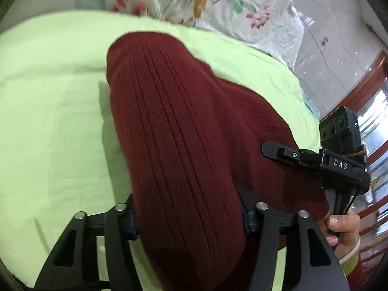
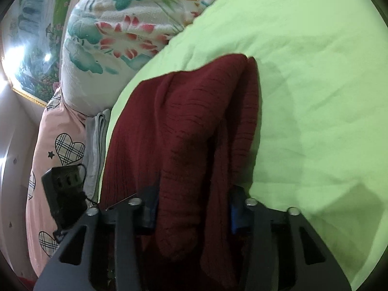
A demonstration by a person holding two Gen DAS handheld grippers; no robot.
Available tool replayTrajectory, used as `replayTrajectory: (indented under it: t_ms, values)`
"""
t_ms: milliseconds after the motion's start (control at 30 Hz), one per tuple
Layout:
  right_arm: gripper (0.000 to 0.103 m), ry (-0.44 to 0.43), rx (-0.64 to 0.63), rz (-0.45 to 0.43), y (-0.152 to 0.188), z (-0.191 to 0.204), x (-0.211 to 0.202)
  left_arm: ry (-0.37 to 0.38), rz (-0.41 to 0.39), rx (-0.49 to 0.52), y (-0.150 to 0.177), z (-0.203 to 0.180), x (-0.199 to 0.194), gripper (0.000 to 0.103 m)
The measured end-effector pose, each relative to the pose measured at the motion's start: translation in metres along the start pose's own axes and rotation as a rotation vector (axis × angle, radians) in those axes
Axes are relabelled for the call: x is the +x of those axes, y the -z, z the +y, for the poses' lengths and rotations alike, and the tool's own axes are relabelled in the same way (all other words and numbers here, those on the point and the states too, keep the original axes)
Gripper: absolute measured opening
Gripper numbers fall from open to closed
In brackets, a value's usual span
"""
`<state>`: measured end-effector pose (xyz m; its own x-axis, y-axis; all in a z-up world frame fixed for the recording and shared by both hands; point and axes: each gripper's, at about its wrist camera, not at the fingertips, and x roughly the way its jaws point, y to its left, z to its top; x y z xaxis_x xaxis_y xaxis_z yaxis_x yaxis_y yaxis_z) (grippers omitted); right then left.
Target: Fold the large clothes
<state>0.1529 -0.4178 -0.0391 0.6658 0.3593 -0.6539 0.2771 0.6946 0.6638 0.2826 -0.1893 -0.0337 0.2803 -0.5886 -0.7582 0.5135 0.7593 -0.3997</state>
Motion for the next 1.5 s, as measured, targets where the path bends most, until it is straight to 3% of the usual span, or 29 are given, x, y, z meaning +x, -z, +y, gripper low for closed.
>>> replayTrajectory:
  t_ms: [200,467,567,667,900,1067,1267,1367,1500]
  values:
    - [0.033,-0.055,-0.12,0.002,0.018,0.062,0.006,-0.024,-0.063,-0.035,0.03,0.027,-0.066,0.05]
    - [0.033,-0.199,-0.199,0.089,0.053,0.128,0.08,-0.201,-0.149,-0.064,0.076,0.081,-0.161,0.05]
    - [0.033,-0.199,-0.185,0.132,0.067,0.134,0.106,-0.214,-0.13,-0.103,0.094,0.109,-0.169,0.05]
    - [0.036,-0.134,-0.156,0.162,0.079,0.122,0.125,-0.196,-0.118,-0.141,0.111,0.134,-0.16,0.055]
    - [0.051,-0.091,-0.105,0.146,0.082,0.111,0.113,-0.194,-0.138,-0.15,0.117,0.127,-0.164,0.065]
    - [0.061,-0.037,-0.133,0.102,0.082,0.125,0.095,-0.216,-0.183,-0.145,0.135,0.119,-0.193,0.066]
    - [0.062,-0.042,-0.167,0.017,0.087,0.131,0.057,-0.241,-0.217,-0.088,0.187,0.104,-0.236,0.067]
    - [0.062,-0.068,-0.168,0.035,0.093,0.132,0.057,-0.251,-0.208,-0.049,0.199,0.094,-0.235,0.067]
    - [0.062,-0.065,-0.16,0.071,0.1,0.133,0.072,-0.356,-0.172,0.024,0.204,0.081,-0.216,0.067]
